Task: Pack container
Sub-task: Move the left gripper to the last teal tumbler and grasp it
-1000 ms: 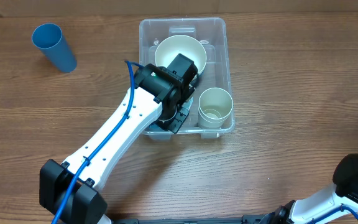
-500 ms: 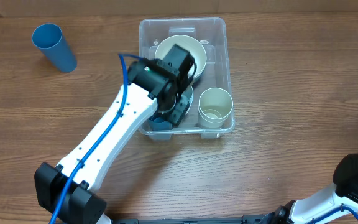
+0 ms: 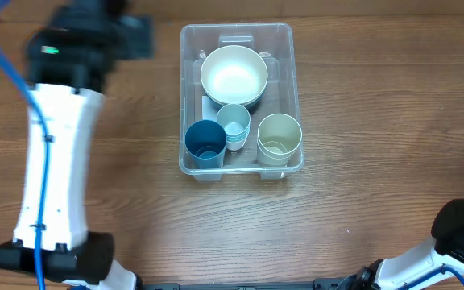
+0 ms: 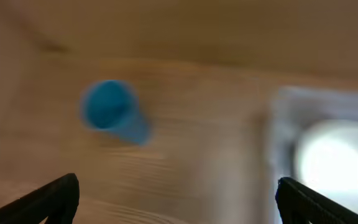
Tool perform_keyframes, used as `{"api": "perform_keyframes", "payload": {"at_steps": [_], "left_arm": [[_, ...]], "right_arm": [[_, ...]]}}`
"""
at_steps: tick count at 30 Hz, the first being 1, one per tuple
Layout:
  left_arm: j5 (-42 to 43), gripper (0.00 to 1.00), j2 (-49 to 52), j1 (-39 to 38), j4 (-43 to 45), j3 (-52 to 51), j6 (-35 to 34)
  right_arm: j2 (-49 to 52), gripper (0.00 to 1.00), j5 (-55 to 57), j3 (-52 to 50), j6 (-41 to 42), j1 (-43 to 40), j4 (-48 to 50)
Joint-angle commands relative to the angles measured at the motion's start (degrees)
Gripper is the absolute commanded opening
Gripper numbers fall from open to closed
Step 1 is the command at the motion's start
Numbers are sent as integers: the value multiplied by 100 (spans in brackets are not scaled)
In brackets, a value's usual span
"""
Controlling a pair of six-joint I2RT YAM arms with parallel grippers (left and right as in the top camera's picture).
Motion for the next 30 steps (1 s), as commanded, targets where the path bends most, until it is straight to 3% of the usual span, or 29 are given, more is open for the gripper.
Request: {"api": "perform_keyframes", "payload": {"at_steps": [1, 6, 13, 30], "left_arm": [[-142, 100, 422, 1117, 492, 98, -393], [876, 100, 1405, 1961, 970, 98, -192], [1318, 99, 2667, 2002, 1462, 98, 437], [1296, 97, 2483, 1939, 1572, 153, 577]], "right_arm": [[20, 100, 57, 55, 9, 15, 13], [20, 100, 57, 55, 7, 15, 15], [20, 100, 55, 55, 9, 15, 15], [20, 100, 57, 55, 9, 15, 15]]}}
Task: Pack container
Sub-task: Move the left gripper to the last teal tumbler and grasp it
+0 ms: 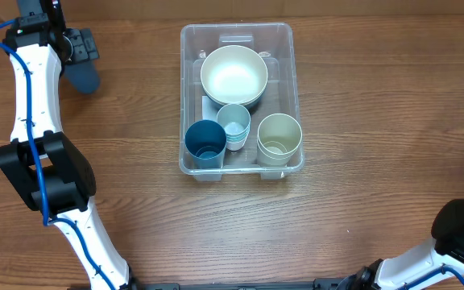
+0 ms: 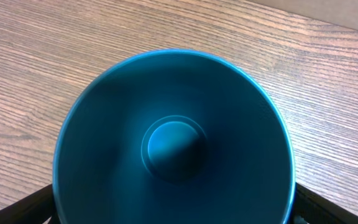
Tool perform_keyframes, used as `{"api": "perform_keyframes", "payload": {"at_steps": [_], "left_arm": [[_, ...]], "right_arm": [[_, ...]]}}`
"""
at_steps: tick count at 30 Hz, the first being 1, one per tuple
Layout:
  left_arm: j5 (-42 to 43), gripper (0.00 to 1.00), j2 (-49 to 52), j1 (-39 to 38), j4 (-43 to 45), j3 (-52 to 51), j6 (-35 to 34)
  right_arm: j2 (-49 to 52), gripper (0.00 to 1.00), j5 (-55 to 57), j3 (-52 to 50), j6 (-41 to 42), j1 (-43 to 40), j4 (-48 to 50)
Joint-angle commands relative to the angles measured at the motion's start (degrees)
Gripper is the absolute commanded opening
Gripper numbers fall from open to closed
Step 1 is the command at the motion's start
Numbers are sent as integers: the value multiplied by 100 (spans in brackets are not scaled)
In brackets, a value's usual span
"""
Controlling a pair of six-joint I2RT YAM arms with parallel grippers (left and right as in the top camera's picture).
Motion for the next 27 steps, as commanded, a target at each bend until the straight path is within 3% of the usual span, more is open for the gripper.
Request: {"api": "perform_keyframes", "payload": {"at_steps": [1, 9, 15, 23, 27], "left_arm": [[116, 98, -382, -37, -46, 131, 101], [125, 98, -1082, -37, -70, 131, 105], [549, 80, -927, -50, -127, 116, 264], [553, 77, -247, -264, -201, 114, 308], [535, 70, -35, -264, -236, 114, 354]], "right_arm": [[20, 100, 55, 55, 7, 15, 17], [20, 100, 55, 55, 9, 15, 17], [20, 100, 55, 55, 9, 15, 17], [20, 100, 55, 55, 9, 15, 17], [20, 100, 55, 55, 9, 15, 17]]}}
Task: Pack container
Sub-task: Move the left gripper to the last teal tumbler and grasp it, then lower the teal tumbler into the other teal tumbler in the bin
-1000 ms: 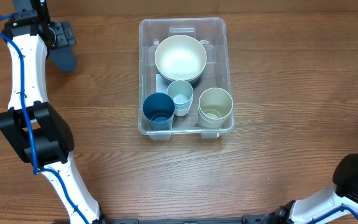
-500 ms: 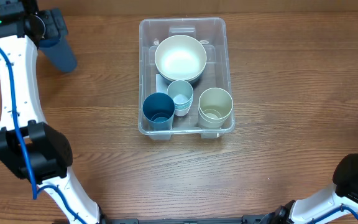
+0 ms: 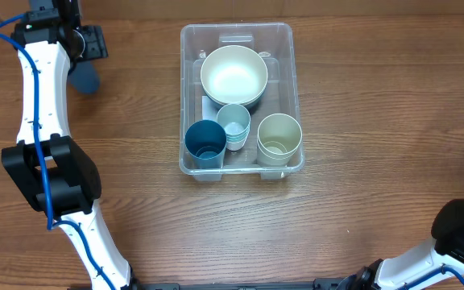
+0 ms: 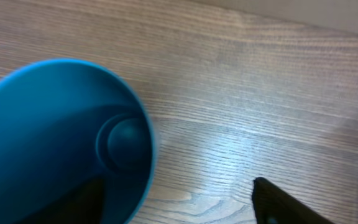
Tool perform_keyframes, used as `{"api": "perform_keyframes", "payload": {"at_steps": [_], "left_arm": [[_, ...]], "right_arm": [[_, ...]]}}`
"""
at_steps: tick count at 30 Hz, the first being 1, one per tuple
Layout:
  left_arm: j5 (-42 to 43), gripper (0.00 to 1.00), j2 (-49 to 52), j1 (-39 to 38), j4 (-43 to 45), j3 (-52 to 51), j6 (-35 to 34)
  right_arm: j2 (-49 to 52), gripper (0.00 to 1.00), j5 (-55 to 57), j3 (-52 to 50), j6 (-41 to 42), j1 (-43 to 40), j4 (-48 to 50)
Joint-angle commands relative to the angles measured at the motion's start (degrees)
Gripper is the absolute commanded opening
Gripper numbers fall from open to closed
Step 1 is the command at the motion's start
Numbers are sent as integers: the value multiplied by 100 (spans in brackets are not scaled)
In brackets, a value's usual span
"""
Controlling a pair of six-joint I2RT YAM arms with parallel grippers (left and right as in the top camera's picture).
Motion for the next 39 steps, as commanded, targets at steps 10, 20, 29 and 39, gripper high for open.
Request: {"api": "perform_keyframes", "payload": {"at_steps": [10, 20, 29, 39], "left_arm": [[-103, 4, 450, -7, -107, 79, 173], [-81, 4, -1377, -909, -706, 1049, 0], [-37, 4, -3132, -3346, -2269, 1139, -70], [243, 4, -3163, -4166, -4446, 1115, -85]], "right_arm": [[20, 100, 57, 55, 7, 15, 15], [20, 100, 55, 55, 7, 15, 13], [20, 100, 57, 55, 9, 15, 15], [20, 100, 57, 55, 9, 15, 15]]}}
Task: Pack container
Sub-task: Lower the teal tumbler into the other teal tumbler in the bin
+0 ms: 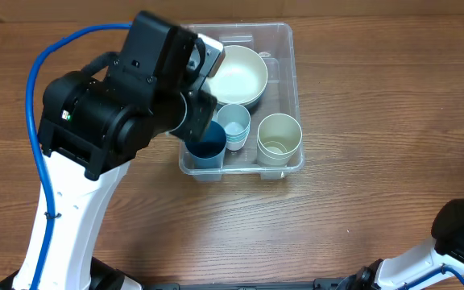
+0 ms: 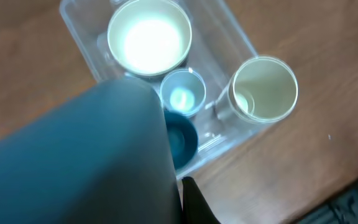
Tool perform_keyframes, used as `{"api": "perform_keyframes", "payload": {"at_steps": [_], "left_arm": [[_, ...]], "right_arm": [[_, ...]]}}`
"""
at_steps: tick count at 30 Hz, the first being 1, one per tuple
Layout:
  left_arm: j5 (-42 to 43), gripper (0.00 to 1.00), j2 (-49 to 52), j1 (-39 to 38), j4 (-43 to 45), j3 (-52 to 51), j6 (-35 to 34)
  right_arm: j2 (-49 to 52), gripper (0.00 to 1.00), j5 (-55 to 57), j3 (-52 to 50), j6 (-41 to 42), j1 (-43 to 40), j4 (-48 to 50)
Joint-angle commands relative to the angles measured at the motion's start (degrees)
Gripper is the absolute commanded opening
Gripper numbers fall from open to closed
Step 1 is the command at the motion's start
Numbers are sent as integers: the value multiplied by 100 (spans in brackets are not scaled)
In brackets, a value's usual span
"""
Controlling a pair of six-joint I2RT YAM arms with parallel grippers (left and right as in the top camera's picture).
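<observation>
A clear plastic container (image 1: pixel 290 50) holds a white bowl (image 1: pixel 240 76), a small light-blue cup (image 1: pixel 234 121), a cream cup (image 1: pixel 279 137) and a dark blue cup (image 1: pixel 212 147). The left arm (image 1: pixel 127 105) partly covers that dark blue cup. My left gripper (image 2: pixel 123 211) is shut on a second blue cup (image 2: pixel 73 162), which fills the left of the left wrist view. One black finger (image 2: pixel 194 202) presses its side and the other is hidden. The held cup hangs above the container's front left part, over the dark blue cup (image 2: pixel 180 142). The right gripper is out of view.
The container (image 2: pixel 241 38) sits on a wooden table (image 1: pixel 377 201). The left arm's bulk hangs over the container's left wall. Part of the right arm (image 1: pixel 457 234) shows at the bottom right corner, away from the container.
My left gripper was at the table's far left with the blue cup tilted in its fingers. It is now above the container's front left part, still shut on the cup.
My left gripper was open above a blue cup standing at the far left of the table. Then its fingers were either side of the cup. Then the cup was tilted in the grip there. Now it hangs over the container.
</observation>
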Motion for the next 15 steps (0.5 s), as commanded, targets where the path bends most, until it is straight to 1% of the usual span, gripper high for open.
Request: {"api": "perform_keyframes", "payload": {"at_steps": [1, 5, 11, 15], "left_arm": [[262, 4, 31, -44, -98, -46, -37], [837, 4, 33, -48, -98, -214, -33], [785, 4, 33, -55, -98, -1285, 11], [785, 4, 33, -55, -98, -1429, 72]], "right_arm": [[20, 100, 55, 55, 9, 15, 13], [20, 100, 55, 55, 9, 15, 13], [20, 100, 55, 55, 7, 15, 11], [20, 100, 55, 55, 7, 15, 13]]}}
